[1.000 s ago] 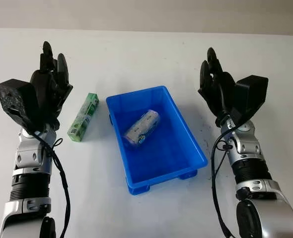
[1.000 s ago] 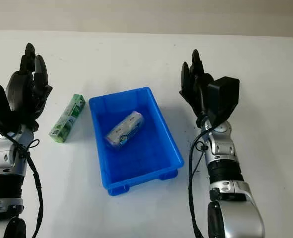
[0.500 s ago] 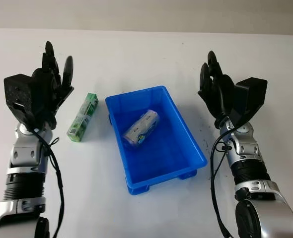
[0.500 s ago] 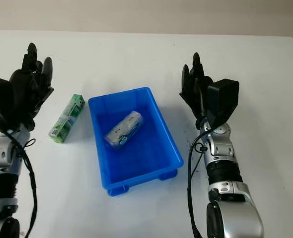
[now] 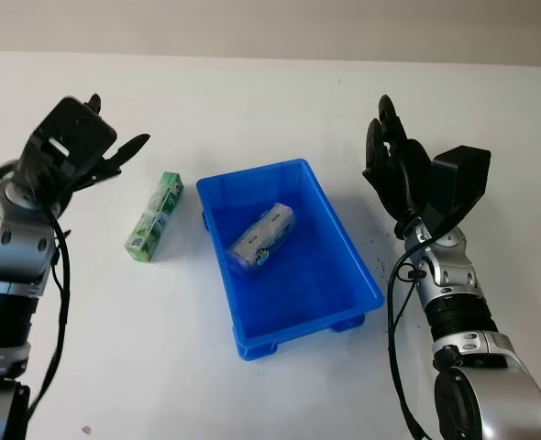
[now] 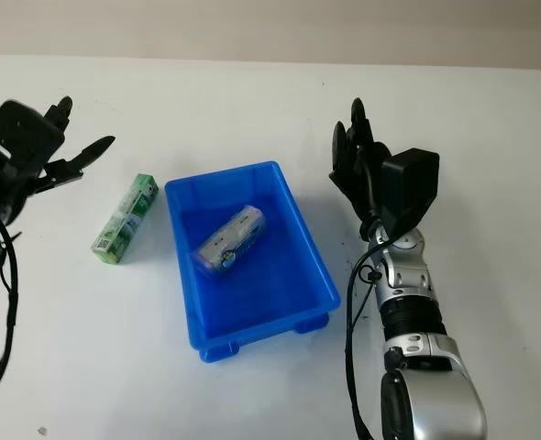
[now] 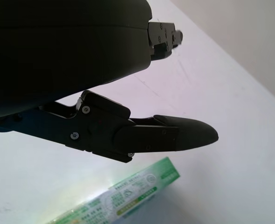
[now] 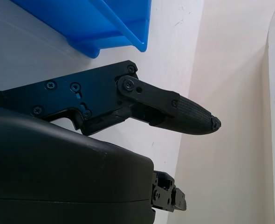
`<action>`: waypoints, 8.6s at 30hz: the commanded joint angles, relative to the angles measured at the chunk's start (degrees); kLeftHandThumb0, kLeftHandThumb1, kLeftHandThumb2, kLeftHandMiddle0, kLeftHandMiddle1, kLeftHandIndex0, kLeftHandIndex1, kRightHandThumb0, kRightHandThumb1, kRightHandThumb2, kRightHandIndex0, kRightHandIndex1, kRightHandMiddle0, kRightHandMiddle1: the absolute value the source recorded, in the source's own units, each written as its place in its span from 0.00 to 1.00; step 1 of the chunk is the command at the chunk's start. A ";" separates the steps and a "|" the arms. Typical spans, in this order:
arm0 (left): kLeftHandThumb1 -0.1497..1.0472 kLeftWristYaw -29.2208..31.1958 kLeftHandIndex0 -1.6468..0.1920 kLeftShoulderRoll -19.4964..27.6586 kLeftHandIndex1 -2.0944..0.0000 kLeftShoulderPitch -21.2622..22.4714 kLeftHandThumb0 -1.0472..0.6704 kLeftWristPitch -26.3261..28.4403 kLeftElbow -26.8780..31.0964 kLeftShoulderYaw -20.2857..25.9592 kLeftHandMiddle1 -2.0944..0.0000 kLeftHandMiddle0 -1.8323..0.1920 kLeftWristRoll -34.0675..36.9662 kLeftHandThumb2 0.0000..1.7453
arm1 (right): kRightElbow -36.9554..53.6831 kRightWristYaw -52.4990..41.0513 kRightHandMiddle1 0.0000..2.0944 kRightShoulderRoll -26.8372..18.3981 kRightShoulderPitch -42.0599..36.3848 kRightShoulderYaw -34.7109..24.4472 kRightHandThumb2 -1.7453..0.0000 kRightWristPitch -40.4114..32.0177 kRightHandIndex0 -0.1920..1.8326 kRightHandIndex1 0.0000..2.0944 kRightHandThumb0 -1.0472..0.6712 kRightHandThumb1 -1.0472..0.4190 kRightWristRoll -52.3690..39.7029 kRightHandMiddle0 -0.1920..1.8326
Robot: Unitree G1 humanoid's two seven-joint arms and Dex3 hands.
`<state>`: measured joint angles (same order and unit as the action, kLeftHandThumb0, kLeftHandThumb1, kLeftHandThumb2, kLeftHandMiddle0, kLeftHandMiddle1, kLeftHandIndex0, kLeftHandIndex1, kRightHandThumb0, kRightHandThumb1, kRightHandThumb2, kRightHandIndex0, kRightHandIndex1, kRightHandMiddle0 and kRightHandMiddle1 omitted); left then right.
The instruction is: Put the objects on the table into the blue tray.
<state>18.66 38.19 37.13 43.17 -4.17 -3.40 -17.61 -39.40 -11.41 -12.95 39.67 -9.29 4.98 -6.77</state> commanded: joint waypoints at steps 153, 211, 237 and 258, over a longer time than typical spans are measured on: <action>1.00 -82.35 0.91 27.75 0.96 27.49 0.47 -79.71 -47.94 -47.04 0.96 0.88 -86.38 0.26 | -4.12 -6.93 0.00 -1.03 1.80 -2.60 0.60 4.74 0.00 0.00 0.22 0.00 -3.32 0.00; 0.97 -90.38 0.78 10.36 0.29 29.08 0.48 -75.21 -63.78 -68.74 0.23 0.79 -81.55 0.03 | 0.30 -5.28 0.00 -0.88 -0.01 -2.68 0.59 2.97 0.00 0.00 0.24 0.00 -4.36 0.00; 1.00 -29.35 0.88 11.37 0.03 14.87 0.41 -87.41 -52.62 -36.87 0.02 0.84 -38.07 0.11 | 0.86 -5.15 0.00 -1.26 0.64 -2.61 0.60 1.25 0.00 0.00 0.25 0.00 -4.56 0.00; 1.00 -36.74 0.88 14.58 0.04 21.09 0.41 -78.64 -45.66 -26.85 0.00 0.82 -38.66 0.09 | -2.32 -6.10 0.00 -1.03 1.47 -2.30 0.61 4.60 0.00 0.00 0.24 0.00 -4.06 0.00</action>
<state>-17.04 51.48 56.47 -35.81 -51.15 -31.16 -55.69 -41.42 -17.34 -13.43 40.06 -11.58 8.55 -11.02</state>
